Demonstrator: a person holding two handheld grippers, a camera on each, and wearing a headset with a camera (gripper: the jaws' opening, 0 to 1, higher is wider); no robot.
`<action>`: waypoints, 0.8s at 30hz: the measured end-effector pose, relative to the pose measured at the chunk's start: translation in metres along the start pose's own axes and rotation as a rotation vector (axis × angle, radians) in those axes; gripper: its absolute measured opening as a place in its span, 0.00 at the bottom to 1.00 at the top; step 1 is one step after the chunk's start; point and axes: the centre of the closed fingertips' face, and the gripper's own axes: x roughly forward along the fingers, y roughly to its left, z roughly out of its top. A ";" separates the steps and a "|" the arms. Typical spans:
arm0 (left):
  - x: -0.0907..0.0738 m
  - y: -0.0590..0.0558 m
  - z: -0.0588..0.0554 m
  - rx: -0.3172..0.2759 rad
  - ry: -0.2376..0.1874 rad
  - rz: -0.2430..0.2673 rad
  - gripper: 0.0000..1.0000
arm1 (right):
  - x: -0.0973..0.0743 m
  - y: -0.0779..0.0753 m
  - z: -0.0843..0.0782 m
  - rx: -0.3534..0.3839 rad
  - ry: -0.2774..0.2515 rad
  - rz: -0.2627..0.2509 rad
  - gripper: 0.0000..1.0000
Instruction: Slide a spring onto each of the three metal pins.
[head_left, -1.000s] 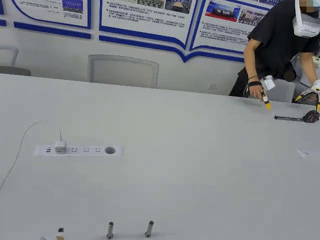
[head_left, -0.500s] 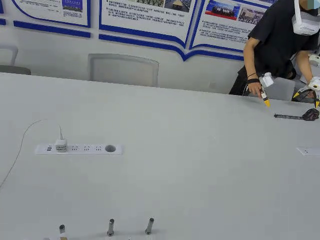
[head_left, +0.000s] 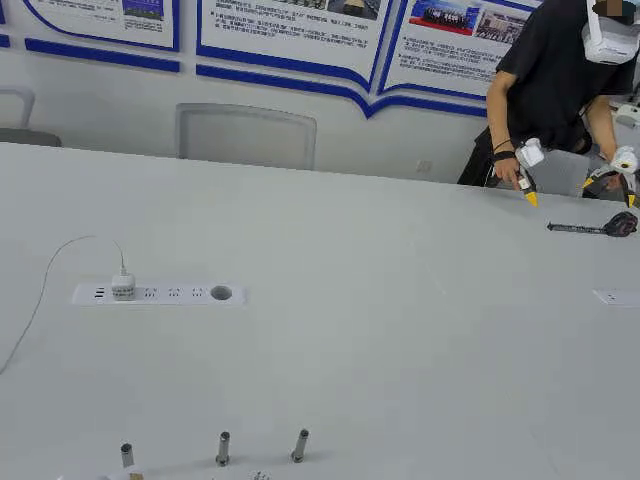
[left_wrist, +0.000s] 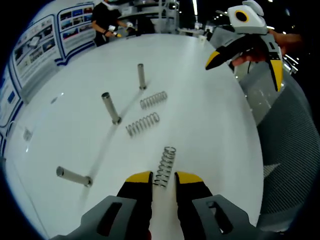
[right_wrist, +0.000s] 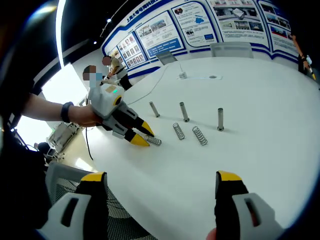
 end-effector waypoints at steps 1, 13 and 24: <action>0.000 0.000 0.000 0.000 -0.001 0.003 0.17 | 0.000 0.000 0.000 -0.001 0.001 0.000 0.90; 0.001 0.001 0.000 -0.042 -0.008 0.019 0.11 | 0.003 0.003 0.000 -0.007 0.007 0.009 0.90; -0.008 -0.004 -0.005 -0.098 -0.022 0.033 0.11 | 0.005 0.006 0.002 -0.008 0.002 0.024 0.90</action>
